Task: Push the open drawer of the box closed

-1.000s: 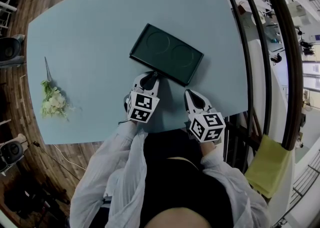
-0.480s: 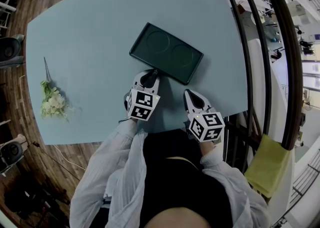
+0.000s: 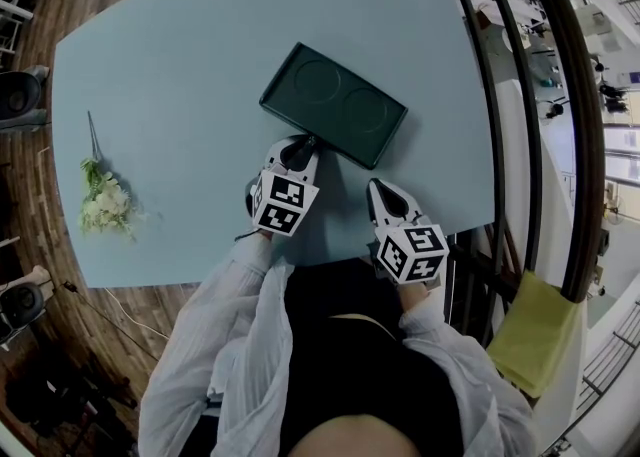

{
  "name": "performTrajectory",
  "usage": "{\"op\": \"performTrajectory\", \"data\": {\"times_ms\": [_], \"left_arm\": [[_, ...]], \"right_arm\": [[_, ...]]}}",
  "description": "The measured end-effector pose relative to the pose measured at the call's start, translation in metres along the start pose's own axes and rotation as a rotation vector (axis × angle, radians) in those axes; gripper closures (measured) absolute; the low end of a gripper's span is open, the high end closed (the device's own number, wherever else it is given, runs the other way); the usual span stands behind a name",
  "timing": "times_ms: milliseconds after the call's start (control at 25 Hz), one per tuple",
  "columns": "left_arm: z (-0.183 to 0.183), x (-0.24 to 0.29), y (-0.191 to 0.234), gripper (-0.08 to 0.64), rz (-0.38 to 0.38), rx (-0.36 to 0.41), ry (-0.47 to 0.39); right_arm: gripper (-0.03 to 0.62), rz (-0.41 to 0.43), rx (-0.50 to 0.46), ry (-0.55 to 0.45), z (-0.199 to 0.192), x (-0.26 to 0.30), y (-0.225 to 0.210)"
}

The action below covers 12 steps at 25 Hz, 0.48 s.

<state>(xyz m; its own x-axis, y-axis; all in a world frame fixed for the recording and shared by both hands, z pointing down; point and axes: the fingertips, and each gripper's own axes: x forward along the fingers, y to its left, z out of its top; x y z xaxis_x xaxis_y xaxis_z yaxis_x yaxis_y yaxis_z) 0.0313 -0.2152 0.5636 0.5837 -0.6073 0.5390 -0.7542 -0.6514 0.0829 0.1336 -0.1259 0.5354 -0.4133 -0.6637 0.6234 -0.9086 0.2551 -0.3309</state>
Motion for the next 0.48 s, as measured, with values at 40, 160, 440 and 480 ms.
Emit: {"op": "performTrajectory", "data": {"times_ms": [40,160,440,480], "left_arm": [[0.0002,0.0001,0.0005,0.482,0.002,0.005,0.005],[0.0012,0.0010,0.0016,0.482,0.009,0.013,0.017],[0.0017,0.0046,0.0046,0.482,0.001,0.004,0.009],[0.0019,0.0049,0.0047,0.482,-0.002,-0.001,0.006]], "right_arm": [[0.583,0.000,0.000,0.000,-0.0003,0.0001,0.0003],[0.583,-0.001,0.000,-0.002,-0.0005,-0.0007,-0.0001],[0.583,-0.005,0.003,-0.004,-0.0002,-0.0005,-0.0023],[0.583,-0.006,0.002,-0.004,-0.0001,-0.0005,-0.0027]]}}
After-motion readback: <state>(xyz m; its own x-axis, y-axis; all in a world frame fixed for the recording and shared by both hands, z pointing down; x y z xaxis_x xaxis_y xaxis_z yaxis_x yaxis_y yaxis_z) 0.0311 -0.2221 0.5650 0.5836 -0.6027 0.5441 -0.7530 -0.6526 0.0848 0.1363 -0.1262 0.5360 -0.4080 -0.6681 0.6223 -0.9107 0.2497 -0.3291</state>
